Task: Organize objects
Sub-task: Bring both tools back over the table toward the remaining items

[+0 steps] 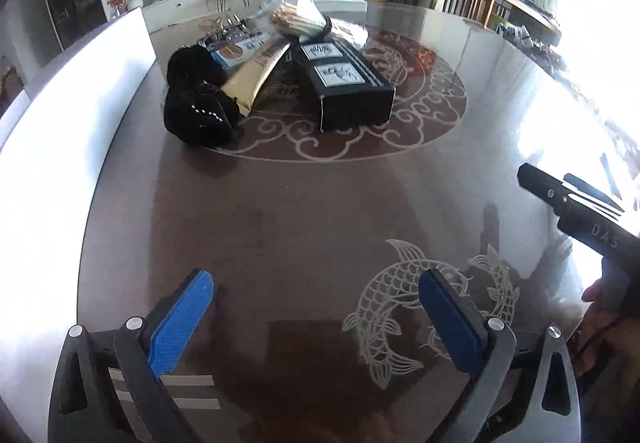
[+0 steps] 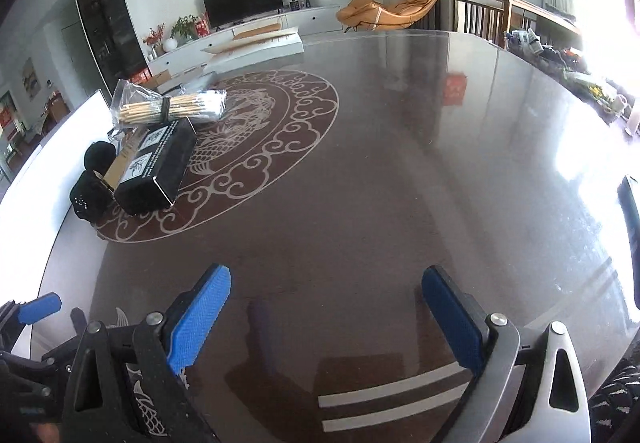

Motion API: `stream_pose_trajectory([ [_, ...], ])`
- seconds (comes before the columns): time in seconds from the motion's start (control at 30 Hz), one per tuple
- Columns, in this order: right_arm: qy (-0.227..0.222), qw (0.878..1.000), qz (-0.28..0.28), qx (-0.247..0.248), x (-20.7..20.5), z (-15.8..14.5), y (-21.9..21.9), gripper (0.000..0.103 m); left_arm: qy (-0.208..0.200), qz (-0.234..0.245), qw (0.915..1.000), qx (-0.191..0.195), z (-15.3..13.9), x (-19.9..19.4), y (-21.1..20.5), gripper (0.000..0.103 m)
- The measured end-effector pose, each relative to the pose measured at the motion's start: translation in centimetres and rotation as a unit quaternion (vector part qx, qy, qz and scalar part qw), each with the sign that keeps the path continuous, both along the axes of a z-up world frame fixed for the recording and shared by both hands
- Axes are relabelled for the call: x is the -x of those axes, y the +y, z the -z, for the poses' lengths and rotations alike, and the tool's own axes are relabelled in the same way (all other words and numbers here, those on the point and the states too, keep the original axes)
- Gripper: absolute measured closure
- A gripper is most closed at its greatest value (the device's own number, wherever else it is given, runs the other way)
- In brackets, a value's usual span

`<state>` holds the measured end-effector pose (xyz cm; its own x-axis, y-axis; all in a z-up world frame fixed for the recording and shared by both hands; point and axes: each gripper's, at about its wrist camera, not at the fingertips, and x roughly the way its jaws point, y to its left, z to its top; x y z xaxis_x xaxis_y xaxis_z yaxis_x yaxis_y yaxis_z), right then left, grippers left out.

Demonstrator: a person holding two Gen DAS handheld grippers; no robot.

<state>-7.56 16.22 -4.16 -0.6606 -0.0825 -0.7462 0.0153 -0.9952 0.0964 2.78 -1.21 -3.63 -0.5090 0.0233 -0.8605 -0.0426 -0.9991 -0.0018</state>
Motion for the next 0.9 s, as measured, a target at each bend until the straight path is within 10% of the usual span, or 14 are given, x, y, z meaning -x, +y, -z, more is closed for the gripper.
stream_pose_trajectory([
  [0.7, -0.013, 1.0, 0.001, -0.023, -0.3, 1.4, -0.7, 0.005, 0.03, -0.004, 0.9995, 0.001, 1.4, 6.8, -4.1, 0.0],
  [0.9, -0.042, 0.995, -0.076, 0.046, 4.4, -2.0, -5.8, 0.005, 0.036, -0.009, 0.9993, 0.001, 1.6, 6.7, -4.0, 0.0],
])
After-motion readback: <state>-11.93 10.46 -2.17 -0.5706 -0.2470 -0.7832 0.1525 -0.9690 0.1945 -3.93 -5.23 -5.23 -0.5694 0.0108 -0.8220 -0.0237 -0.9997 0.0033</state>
